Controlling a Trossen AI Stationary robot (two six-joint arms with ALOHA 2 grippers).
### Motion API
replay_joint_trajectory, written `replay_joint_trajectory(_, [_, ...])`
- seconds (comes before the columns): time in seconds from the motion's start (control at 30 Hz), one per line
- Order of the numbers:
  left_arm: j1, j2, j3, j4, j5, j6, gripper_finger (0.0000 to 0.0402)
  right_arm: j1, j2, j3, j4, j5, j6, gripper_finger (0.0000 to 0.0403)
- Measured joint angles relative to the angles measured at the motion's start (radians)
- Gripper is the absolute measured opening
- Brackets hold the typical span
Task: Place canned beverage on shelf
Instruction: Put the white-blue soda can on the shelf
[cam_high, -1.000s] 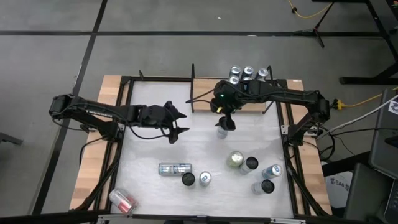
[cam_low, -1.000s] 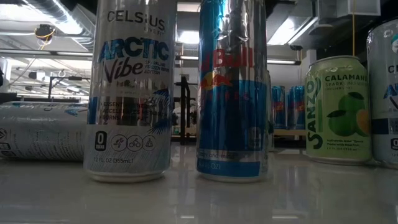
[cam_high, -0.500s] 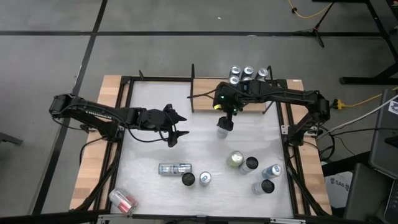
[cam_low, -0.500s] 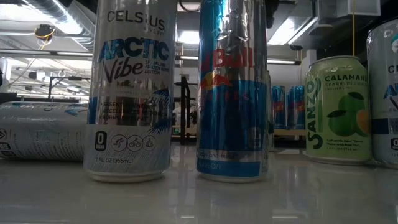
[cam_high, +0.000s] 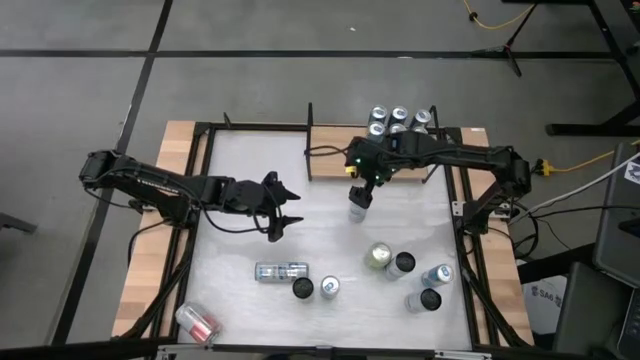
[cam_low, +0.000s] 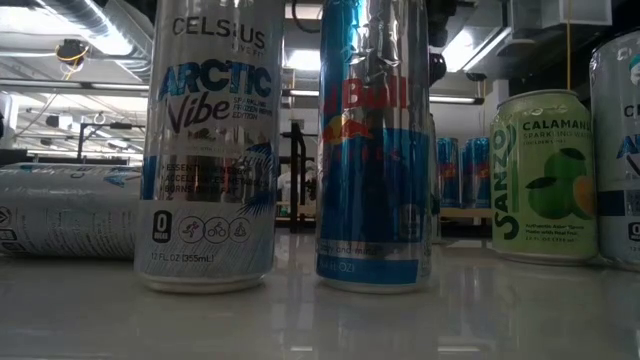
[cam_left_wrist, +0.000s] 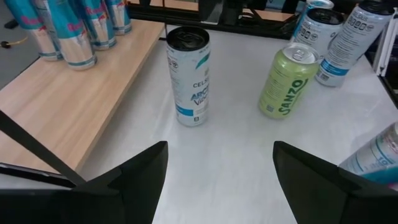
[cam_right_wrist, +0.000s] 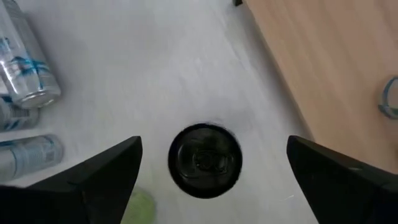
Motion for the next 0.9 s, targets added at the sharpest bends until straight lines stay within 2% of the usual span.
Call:
replay_joint_trajectory(0.23, [-0.008,0.0,0.0,0.0,-0.04,0.006,0.0283,0.046,0.0,-0.053,-0.004,0.098,0.057,0.0388])
replay_joint_trajectory(0.63, [-0.008,0.0,0.0,0.0,-0.048,0.003,0.0283,0.049,0.0,-0.157,0.073,0.079,0.075,0.0388])
replay_joint_trajectory(0.9, [-0.008,0.0,0.0,0.0,-0.048,0.003,0.0283,0.048,0.0,-0.259,0.219,0.038,0.068,0.0388])
